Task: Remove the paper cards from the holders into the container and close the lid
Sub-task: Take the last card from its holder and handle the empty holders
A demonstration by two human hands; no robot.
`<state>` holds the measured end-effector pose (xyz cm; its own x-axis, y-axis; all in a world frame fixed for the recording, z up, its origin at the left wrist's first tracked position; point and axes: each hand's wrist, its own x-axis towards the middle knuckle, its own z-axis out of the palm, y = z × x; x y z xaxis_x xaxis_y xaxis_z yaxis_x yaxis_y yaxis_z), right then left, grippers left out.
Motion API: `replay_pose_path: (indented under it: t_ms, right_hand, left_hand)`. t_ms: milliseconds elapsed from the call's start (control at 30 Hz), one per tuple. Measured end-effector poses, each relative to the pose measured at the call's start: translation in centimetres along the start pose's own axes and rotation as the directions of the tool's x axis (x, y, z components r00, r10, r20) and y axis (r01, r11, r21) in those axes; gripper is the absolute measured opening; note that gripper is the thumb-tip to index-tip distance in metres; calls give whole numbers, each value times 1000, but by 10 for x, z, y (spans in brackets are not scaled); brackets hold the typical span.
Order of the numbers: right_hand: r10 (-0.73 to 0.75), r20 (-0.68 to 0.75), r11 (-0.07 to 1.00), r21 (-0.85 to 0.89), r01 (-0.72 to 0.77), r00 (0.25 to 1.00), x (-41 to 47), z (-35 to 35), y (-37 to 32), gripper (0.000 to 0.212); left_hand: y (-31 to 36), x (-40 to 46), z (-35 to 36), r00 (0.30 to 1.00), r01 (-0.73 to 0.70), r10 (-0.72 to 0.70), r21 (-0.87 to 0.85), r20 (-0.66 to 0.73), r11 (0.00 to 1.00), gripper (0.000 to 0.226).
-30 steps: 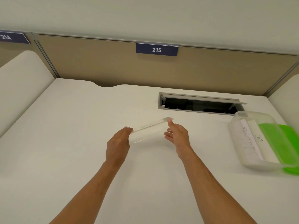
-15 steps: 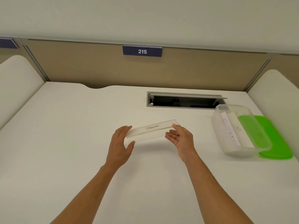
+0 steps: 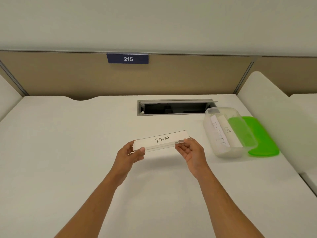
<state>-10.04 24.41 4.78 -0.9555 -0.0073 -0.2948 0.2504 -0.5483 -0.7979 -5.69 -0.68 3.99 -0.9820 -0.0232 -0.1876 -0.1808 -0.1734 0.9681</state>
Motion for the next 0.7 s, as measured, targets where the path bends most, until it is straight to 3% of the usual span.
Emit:
replay_pose_path:
  t_ms: [133, 267, 400, 500, 600, 700]
  right_hand:
    - [16, 62, 999, -38, -14, 998, -6, -19, -12, 23]
    - [35, 98, 990, -139, -21, 995, -10, -37, -23, 23]
    - [42, 51, 962, -273, -27, 998, -14, -47, -34, 40]
    - [37, 56, 953, -303, -18, 998, -16, -52, -41, 56]
    - [19, 66, 982, -191, -6, 998, -18, -60, -44, 44]
    - [27, 43, 970, -242, -15, 999, -18, -72, -46, 37]
  left_hand:
    - [0, 3, 11, 998, -43, 44, -28, 51, 999, 44]
    - [-2, 6, 23, 999, -30, 31, -85, 17, 996, 55]
    - [-4, 7, 33, 999, -32, 32, -6, 8, 999, 56]
    - [-7, 10, 45, 999, -34, 36, -68, 23, 997, 53]
    - [-10, 12, 57, 1000, -7, 9, -119, 13, 993, 56]
    - [-15, 13, 67, 1000, 25, -24, -128, 17, 991, 68]
